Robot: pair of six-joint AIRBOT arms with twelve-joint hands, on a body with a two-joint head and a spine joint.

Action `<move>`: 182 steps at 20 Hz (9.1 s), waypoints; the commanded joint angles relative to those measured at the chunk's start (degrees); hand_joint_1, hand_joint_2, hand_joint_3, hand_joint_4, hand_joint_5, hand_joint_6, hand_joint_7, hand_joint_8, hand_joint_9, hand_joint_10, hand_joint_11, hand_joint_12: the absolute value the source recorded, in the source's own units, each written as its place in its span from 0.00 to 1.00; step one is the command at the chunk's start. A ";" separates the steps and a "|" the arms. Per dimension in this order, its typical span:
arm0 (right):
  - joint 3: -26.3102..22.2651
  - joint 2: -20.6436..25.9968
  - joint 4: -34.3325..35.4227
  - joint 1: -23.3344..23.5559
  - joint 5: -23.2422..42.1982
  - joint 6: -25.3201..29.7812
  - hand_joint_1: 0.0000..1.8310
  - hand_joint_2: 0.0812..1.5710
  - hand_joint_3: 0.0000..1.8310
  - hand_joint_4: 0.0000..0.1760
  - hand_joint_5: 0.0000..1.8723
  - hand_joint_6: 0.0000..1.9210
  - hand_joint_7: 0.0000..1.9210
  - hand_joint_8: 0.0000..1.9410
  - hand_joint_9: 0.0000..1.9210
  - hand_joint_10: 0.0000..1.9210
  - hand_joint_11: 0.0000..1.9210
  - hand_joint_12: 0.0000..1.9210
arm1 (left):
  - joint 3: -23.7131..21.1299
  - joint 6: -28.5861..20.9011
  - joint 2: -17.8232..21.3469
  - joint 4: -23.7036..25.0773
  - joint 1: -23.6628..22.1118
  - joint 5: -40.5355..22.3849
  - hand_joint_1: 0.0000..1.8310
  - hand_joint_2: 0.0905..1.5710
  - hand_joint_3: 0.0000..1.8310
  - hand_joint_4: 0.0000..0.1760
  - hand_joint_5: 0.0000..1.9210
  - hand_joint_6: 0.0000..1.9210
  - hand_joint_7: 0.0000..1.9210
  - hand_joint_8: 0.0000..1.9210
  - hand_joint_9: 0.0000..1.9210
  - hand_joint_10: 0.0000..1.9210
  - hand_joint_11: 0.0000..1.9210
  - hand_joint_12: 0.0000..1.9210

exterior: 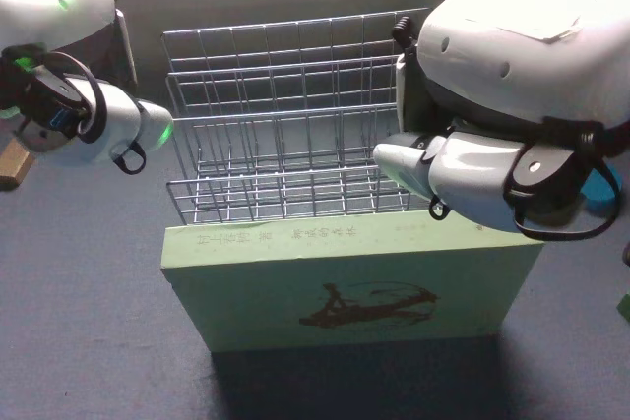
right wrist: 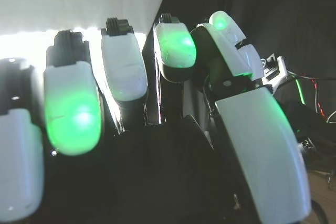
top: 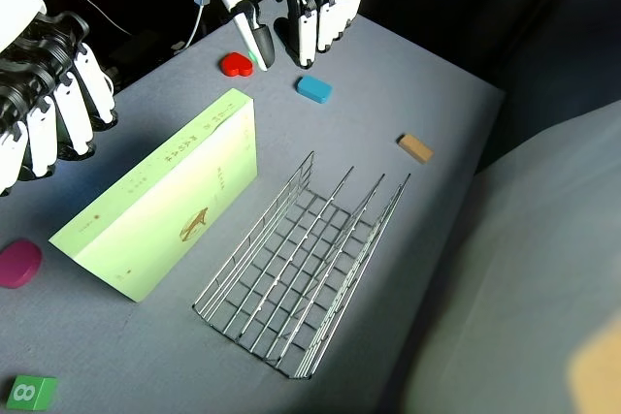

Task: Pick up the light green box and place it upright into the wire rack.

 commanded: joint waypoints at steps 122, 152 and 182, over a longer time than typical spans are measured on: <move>37.70 -38.22 6.37 -0.24 -6.30 1.18 0.73 0.76 0.00 0.00 0.37 0.64 0.43 0.64 0.40 0.80 0.36 0.79 | 8.58 17.71 9.21 -4.14 -1.98 -9.46 0.15 0.77 0.00 0.43 0.10 0.00 0.09 0.00 0.09 0.00 0.00 0.26; 42.13 -40.41 3.25 -5.68 -5.46 2.94 0.59 0.80 0.00 0.00 0.36 0.74 0.37 0.44 0.31 0.53 0.27 0.77 | 7.39 17.70 8.27 -4.65 -2.40 -9.61 0.16 0.75 0.00 0.43 0.10 0.00 0.10 0.00 0.10 0.00 0.00 0.26; 8.20 -0.95 3.25 2.09 3.14 -7.26 0.37 0.72 0.00 0.00 0.34 0.79 0.33 0.85 0.40 0.98 0.48 0.99 | 0.61 14.83 4.35 -3.49 -0.09 -9.58 0.34 0.74 0.00 0.00 0.49 0.08 0.50 0.15 0.48 0.16 0.29 0.52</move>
